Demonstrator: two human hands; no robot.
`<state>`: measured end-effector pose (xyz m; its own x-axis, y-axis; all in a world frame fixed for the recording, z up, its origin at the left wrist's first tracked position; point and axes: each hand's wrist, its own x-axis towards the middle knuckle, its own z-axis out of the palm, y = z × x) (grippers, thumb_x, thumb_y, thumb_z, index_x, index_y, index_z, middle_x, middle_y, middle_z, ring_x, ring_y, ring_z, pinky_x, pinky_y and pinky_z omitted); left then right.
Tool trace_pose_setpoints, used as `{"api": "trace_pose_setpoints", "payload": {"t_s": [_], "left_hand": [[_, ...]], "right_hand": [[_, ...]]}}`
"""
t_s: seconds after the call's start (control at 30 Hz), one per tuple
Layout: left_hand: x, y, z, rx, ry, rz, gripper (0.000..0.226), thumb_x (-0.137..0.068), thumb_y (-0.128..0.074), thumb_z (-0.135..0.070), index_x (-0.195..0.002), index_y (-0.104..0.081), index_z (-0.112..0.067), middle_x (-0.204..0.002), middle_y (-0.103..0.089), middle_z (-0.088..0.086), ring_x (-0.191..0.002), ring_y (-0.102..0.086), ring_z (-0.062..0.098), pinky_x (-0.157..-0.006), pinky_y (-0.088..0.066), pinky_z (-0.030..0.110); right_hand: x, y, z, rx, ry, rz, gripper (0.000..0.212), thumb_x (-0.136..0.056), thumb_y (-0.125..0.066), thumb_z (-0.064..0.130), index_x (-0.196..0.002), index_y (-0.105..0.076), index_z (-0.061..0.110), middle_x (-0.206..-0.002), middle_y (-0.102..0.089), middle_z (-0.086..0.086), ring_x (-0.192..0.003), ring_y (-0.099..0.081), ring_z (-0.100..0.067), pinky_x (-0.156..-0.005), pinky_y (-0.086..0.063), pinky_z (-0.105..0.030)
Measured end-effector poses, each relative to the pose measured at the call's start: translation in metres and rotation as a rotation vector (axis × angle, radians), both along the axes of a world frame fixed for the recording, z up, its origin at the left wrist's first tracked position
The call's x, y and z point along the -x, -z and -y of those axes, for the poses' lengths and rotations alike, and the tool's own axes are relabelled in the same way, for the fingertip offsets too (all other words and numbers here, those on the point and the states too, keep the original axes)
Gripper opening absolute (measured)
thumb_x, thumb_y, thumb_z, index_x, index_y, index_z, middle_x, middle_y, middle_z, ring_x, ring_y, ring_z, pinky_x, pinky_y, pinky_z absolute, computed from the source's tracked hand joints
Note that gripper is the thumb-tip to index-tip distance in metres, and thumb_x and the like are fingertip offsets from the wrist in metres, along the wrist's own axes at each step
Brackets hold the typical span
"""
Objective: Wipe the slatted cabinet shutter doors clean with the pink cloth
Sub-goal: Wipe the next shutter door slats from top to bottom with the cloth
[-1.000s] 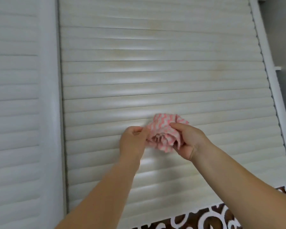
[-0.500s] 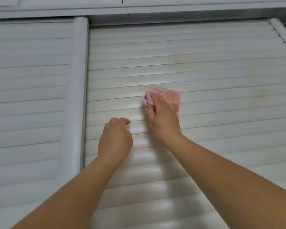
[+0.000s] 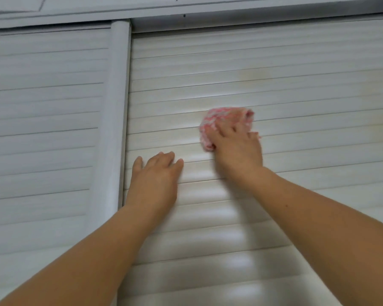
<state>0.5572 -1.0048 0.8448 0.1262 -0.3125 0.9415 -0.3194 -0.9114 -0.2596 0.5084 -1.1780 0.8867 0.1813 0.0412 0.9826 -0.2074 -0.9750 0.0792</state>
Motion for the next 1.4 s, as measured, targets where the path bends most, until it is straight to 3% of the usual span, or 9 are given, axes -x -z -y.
{"api": "trace_pose_setpoints", "payload": {"t_s": [0.2, 0.4, 0.53, 0.67, 0.77, 0.87, 1.13, 1.23, 1.4], "left_hand": [[-0.002, 0.000, -0.002, -0.012, 0.066, 0.018, 0.048, -0.096, -0.037, -0.022, -0.142, -0.030, -0.034, -0.151, -0.023, -0.007, -0.140, -0.019, 0.014, -0.113, -0.009, 0.042], [-0.009, 0.003, -0.003, -0.027, 0.050, 0.085, 0.051, -0.092, -0.042, -0.018, -0.141, -0.034, -0.032, -0.150, -0.028, -0.004, -0.138, -0.024, 0.016, -0.113, -0.010, 0.042], [-0.011, 0.000, 0.000, -0.035, 0.053, 0.228, 0.046, -0.053, -0.074, -0.003, -0.097, -0.072, -0.018, -0.101, -0.069, 0.008, -0.090, -0.067, 0.025, -0.090, -0.043, 0.056], [-0.006, -0.003, 0.002, -0.025, 0.006, 0.264, 0.037, -0.045, -0.066, 0.000, -0.077, -0.072, -0.018, -0.079, -0.068, 0.005, -0.065, -0.065, 0.024, -0.086, -0.046, 0.052], [-0.003, -0.006, 0.003, 0.000, 0.012, 0.279, 0.039, -0.049, -0.064, 0.003, -0.082, -0.069, -0.015, -0.074, -0.064, 0.004, -0.058, -0.061, 0.026, -0.089, -0.045, 0.047], [-0.001, -0.010, 0.007, 0.016, 0.001, 0.245, 0.049, -0.058, -0.056, 0.002, -0.104, -0.065, -0.011, -0.081, -0.062, 0.006, -0.065, -0.058, 0.029, -0.089, -0.041, 0.041], [-0.008, -0.011, 0.010, 0.066, -0.020, 0.257, 0.038, -0.046, -0.066, -0.001, -0.081, -0.071, -0.016, -0.071, -0.058, 0.002, -0.056, -0.052, 0.027, -0.068, -0.039, 0.033], [-0.009, -0.012, 0.010, 0.063, -0.017, 0.309, 0.032, -0.057, -0.048, -0.009, -0.077, -0.070, -0.021, -0.070, -0.057, 0.000, -0.057, -0.052, 0.026, -0.066, -0.032, 0.031], [-0.010, -0.020, 0.010, 0.055, 0.047, 0.297, 0.034, -0.066, -0.049, -0.002, -0.086, -0.071, -0.018, -0.093, -0.062, 0.006, -0.089, -0.056, 0.030, -0.087, -0.031, 0.039]], "right_hand": [[0.007, -0.012, -0.004, -0.268, 0.010, 0.053, 0.046, -0.097, -0.027, 0.037, -0.135, -0.045, 0.020, -0.143, -0.033, -0.011, -0.133, -0.022, -0.036, -0.100, -0.031, -0.054], [-0.011, -0.020, -0.049, -0.018, -0.114, -0.013, 0.042, -0.098, -0.032, 0.038, -0.136, -0.047, 0.027, -0.145, -0.030, -0.003, -0.135, -0.019, -0.028, -0.100, -0.035, -0.047], [-0.005, -0.031, -0.040, 0.105, -0.170, -0.100, 0.036, -0.097, -0.042, 0.030, -0.130, -0.051, 0.041, -0.146, -0.029, 0.006, -0.136, -0.019, -0.022, -0.092, -0.035, -0.040], [0.004, -0.026, -0.008, 0.080, -0.027, 0.005, 0.033, -0.096, -0.043, 0.028, -0.125, -0.055, 0.039, -0.138, -0.038, 0.002, -0.129, -0.032, -0.025, -0.079, -0.032, -0.034], [0.011, -0.018, 0.019, -0.015, 0.088, 0.099, 0.034, -0.095, -0.042, 0.026, -0.125, -0.056, 0.033, -0.133, -0.043, -0.003, -0.122, -0.039, -0.032, -0.093, -0.032, -0.040], [0.012, -0.016, 0.034, -0.081, 0.189, 0.187, 0.033, -0.093, -0.043, 0.025, -0.121, -0.057, 0.033, -0.128, -0.047, -0.003, -0.118, -0.036, -0.031, -0.097, -0.026, -0.043], [-0.011, -0.010, -0.021, -0.052, 0.021, 0.161, 0.039, -0.098, -0.030, 0.037, -0.129, -0.050, 0.025, -0.139, -0.037, -0.004, -0.125, -0.032, -0.031, -0.095, -0.030, -0.047], [-0.021, -0.016, -0.043, 0.098, -0.011, 0.115, 0.039, -0.097, -0.031, 0.038, -0.132, -0.047, 0.030, -0.142, -0.035, 0.000, -0.126, -0.030, -0.029, -0.096, -0.029, -0.046], [-0.020, -0.021, -0.014, 0.227, 0.018, 0.131, 0.037, -0.094, -0.043, 0.034, -0.131, -0.047, 0.039, -0.141, -0.040, 0.004, -0.123, -0.036, -0.028, -0.095, -0.029, -0.043]]}}
